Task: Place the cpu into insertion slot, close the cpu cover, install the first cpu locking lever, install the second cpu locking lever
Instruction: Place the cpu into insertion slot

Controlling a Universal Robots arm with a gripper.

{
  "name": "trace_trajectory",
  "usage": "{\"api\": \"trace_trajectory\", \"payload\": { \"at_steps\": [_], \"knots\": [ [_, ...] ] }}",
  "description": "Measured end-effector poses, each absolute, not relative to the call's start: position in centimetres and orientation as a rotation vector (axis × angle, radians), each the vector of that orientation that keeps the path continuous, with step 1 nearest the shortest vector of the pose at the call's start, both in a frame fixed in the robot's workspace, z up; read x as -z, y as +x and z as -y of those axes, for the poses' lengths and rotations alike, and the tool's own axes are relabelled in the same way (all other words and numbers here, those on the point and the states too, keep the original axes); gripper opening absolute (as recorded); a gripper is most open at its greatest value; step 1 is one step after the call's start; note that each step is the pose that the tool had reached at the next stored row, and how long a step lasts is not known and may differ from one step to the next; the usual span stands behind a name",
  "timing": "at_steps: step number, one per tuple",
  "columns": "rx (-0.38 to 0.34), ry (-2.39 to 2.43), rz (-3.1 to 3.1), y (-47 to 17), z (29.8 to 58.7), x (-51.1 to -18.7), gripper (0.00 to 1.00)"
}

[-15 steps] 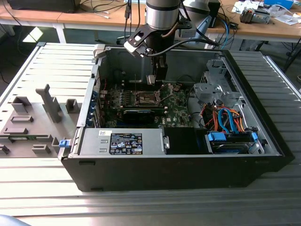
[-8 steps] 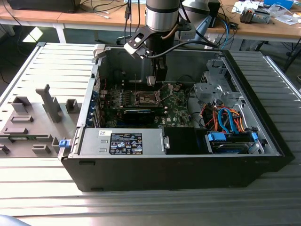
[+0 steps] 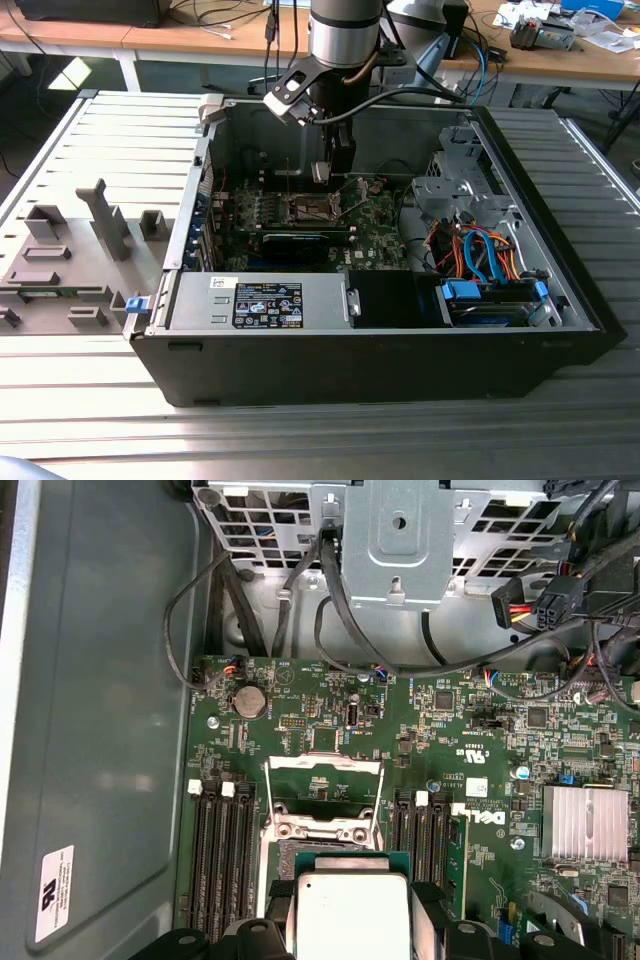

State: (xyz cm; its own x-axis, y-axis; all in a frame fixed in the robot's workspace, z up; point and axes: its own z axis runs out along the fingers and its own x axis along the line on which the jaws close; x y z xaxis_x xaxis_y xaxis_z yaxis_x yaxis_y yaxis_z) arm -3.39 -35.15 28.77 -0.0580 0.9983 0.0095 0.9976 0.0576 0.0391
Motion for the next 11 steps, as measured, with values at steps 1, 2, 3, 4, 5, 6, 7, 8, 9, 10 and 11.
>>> {"api": "trace_trajectory", "payload": {
  "at_steps": [1,2,3,4,5,6,7,8,9,10,11],
  "knots": [
    [-0.055,2.142,-2.270,-3.4,35.2,-28.7,0.54],
    [-0.055,2.142,-2.270,-3.4,35.2,-28.7,0.54],
    [-0.055,2.142,-2.270,-3.4,35.2,-28.7,0.54],
    [-0.055,2.142,-2.270,-3.4,35.2,-28.7,0.54],
    [-0.055,2.142,-2.270,-3.4,35.2,-28.7,0.54],
    [-0.055,2.142,-2.270,-3.4,35.2,-28.6,0.54],
    [-0.055,2.142,-2.270,-3.4,35.2,-28.6,0.54],
    [-0.055,2.142,-2.270,-3.4,35.2,-28.6,0.54],
    [-0.055,2.142,-2.270,-3.4,35.2,-27.8,0.54],
    [-0.055,2.142,-2.270,-3.4,35.2,-27.2,0.54],
    [-0.055,2.142,-2.270,-3.4,35.2,-27.2,0.54]
  ]
}}
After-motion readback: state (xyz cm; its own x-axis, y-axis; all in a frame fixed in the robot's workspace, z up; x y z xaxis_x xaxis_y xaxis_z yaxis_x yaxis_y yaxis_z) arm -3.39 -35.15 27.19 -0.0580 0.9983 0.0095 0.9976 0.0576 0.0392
